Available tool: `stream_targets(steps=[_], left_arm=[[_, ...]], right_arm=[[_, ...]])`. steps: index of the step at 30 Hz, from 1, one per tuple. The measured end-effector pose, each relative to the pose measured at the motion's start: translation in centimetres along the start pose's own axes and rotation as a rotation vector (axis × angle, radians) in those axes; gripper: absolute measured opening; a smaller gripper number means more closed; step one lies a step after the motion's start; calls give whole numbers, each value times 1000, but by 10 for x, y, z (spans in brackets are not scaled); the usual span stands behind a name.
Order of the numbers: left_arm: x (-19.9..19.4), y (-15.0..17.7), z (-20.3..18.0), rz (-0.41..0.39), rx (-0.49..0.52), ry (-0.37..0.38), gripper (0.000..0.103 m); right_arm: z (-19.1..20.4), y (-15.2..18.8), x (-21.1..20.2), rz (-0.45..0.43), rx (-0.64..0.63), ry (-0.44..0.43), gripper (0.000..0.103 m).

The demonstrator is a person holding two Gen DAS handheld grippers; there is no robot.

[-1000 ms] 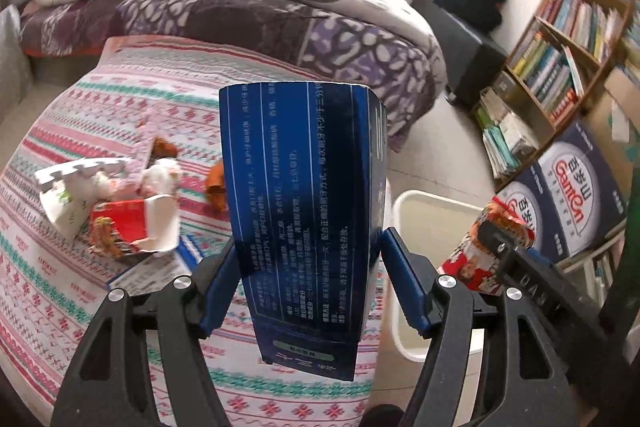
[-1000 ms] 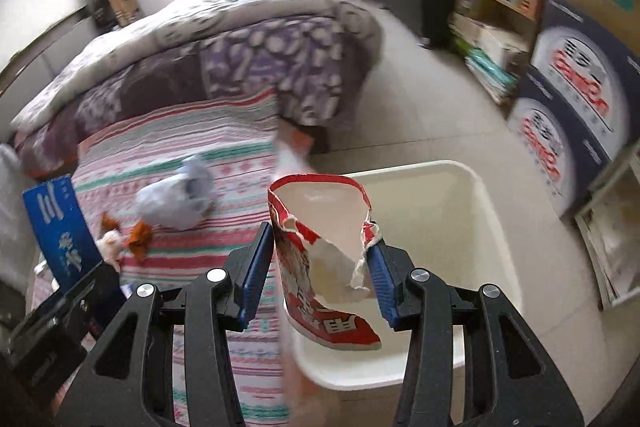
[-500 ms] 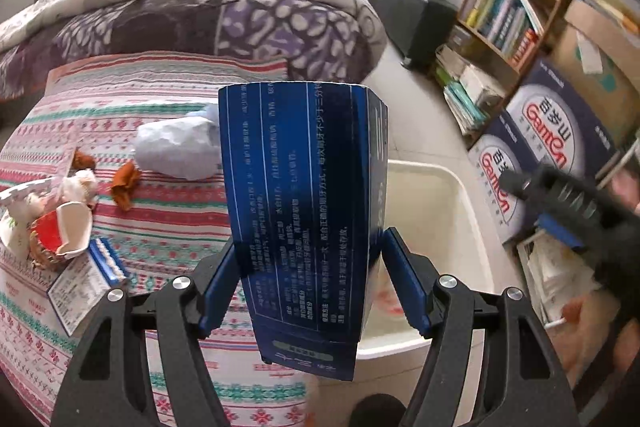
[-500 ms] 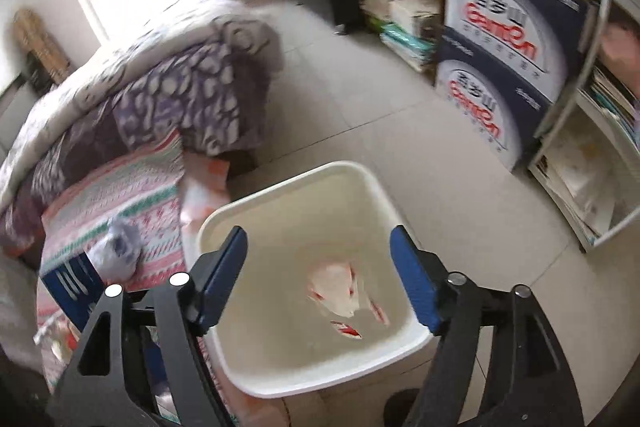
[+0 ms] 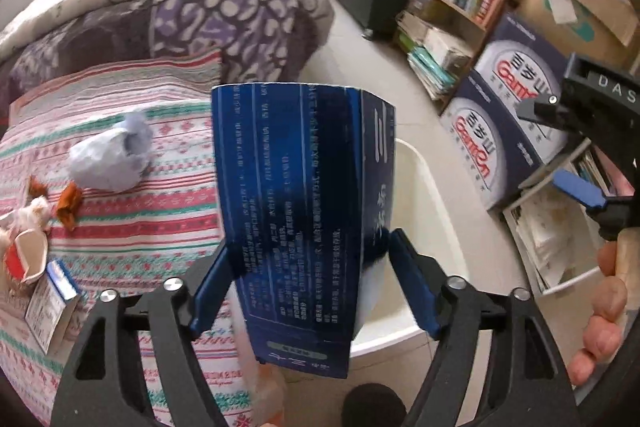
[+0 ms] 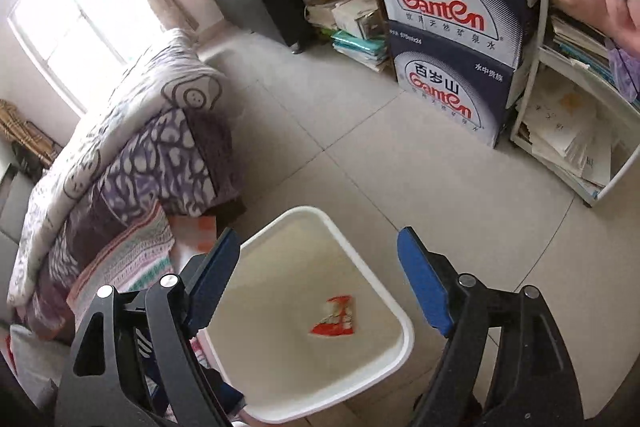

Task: Collect trash
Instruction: 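Lower the blue box into the white bin and open the left tool, then grasp the small blue-and-white carton on the blanket with the left tool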

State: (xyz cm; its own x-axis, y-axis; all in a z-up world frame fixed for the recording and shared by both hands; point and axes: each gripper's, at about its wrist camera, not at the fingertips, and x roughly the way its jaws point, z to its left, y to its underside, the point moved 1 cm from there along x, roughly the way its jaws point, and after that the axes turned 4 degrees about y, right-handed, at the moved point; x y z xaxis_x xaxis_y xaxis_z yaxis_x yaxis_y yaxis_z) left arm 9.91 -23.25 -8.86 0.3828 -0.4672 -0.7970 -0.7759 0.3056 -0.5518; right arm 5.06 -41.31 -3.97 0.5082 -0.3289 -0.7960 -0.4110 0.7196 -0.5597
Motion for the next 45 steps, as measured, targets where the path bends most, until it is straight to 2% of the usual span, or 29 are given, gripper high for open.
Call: stream_targets(steps=[4,13,18,28,34,38,42,44,45], left_arm=[[5,3,5,3,-9,14,81],[-3,7,29,2,10,-69,82],[-7,15,54,36,19,-139,82],[-10,39,137,201,-31,-313,83],[-18,56,187,307,-45,-362,83],[-19,68,222,390,-67,-362,83],[-18,78,256,424,-116,-367,83],[-14,81,273,437,-152,-317,83],[-12,82,277,441,-163,-300,86]], right_arm=[[0,1,0,-7,-8,0,78],[31,16,-13,-104,-130,22,91],[48,29,-12,-101,-185,19,96],[83,60,-3,-19,-256,-22,96],[104,77,-1,15,-304,-44,96],[116,87,2,36,-328,-51,96],[128,98,5,60,-359,-60,96],[134,103,6,67,-377,-61,96],[137,105,7,69,-384,-60,96]])
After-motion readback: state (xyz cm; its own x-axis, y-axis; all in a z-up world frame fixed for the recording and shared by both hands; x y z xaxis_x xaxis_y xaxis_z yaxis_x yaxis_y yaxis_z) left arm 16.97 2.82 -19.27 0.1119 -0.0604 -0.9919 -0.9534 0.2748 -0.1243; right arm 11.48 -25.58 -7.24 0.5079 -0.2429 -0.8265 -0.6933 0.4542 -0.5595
